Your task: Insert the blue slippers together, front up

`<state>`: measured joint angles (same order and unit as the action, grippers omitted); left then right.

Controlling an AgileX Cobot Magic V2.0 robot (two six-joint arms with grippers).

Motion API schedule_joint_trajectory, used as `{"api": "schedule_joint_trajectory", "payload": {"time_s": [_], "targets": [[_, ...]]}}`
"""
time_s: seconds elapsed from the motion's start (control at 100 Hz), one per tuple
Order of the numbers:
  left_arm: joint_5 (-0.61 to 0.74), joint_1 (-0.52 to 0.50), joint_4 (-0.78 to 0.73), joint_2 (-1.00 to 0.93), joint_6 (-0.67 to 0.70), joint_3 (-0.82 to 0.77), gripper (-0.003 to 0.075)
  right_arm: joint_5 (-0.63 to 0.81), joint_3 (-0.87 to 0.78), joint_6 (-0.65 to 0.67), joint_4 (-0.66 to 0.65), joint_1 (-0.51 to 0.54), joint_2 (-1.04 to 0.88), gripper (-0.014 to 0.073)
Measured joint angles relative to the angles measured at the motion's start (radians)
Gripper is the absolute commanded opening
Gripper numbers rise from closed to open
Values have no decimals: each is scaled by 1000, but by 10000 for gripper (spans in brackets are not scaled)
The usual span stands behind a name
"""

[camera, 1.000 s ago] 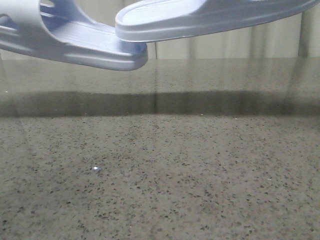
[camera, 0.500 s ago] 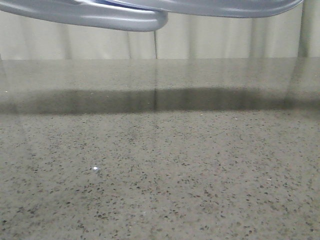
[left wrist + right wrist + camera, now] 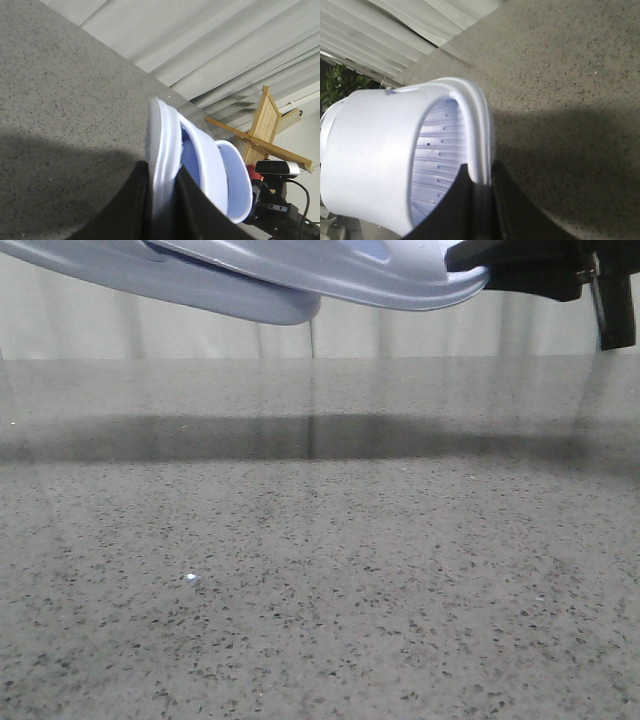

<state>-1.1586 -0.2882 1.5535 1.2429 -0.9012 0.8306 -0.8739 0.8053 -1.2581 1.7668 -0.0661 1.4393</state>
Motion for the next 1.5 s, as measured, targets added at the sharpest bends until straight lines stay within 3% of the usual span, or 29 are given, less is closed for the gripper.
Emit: {"api": "schedule_joint_trajectory", "payload": {"time_s": [0.6,0.67,0.77,0.91,1.22,1.5], "targets": [[65,55,38,0,-14,0,15,39,133,-47,34,-122,152,-105],[67,55,38,-1,-16,0,15,41,136,-50,34,-123,152,-71],[67,55,38,-1,-18,0,15,41,137,-50,24,-120,153,53],[53,42,14,-1,-19,0,15,-11,139,-50,-17,-87,153,187],[6,-4,-94,-1,-19,0,15,-257,146,-30,-95,73,153,188],[56,-3,-116,19,-30,-3,15,-287,146,22,-182,222,153,188]]}}
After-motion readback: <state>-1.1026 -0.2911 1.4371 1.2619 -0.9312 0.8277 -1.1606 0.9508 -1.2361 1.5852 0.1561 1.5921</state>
